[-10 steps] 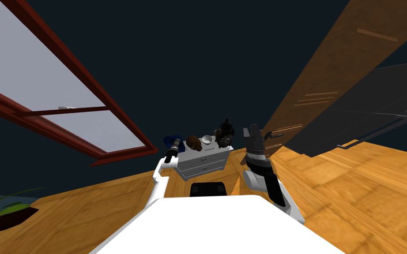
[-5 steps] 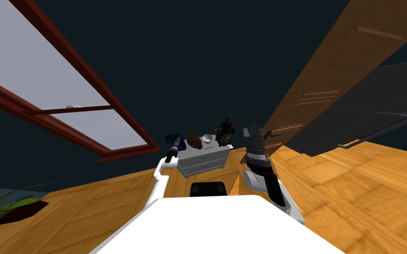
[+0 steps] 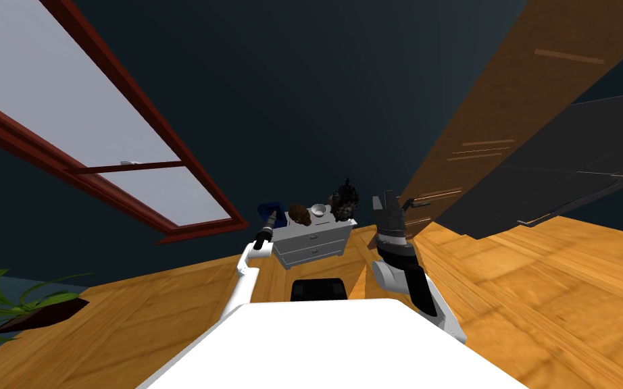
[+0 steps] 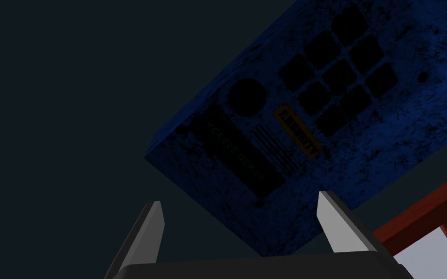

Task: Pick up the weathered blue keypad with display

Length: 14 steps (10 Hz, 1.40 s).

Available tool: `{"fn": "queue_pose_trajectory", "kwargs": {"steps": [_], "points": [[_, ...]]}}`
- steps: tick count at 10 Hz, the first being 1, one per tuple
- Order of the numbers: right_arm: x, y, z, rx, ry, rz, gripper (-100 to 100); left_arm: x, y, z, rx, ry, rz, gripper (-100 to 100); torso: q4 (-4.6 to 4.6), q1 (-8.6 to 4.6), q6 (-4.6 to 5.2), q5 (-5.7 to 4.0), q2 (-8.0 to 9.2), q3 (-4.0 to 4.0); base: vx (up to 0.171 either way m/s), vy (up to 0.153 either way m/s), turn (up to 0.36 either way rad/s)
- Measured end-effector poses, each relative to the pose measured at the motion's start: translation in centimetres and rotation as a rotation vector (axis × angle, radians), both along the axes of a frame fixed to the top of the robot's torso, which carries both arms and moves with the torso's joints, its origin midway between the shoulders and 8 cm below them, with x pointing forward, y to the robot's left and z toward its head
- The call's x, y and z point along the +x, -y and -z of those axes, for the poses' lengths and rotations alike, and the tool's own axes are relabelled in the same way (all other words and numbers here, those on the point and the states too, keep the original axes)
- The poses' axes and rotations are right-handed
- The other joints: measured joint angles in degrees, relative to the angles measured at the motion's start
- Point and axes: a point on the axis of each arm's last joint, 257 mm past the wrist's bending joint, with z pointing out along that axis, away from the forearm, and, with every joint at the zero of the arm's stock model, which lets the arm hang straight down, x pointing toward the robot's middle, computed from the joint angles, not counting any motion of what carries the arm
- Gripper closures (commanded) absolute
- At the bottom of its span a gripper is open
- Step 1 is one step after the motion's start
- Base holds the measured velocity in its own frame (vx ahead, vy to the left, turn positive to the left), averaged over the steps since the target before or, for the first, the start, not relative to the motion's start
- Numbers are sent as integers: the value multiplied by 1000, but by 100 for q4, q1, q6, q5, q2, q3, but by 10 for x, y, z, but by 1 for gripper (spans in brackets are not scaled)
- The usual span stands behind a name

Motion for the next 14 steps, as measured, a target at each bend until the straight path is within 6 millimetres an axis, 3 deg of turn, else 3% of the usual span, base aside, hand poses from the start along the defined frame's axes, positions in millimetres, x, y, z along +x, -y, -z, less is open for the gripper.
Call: {"fn": "queue_pose_trajectory", "kwargs": {"steps": [7,14], "points": [[0,0,0,0,0,0,0,-3,-7,40,-34,-29,3,-100,-3,11,0,3,-18,-10,-30,45,24],[0,0,0,0,0,0,0,-21,-6,69,-14,-30,28,-100,-10,13,0,3,-50,-29,53,56,19]]}}
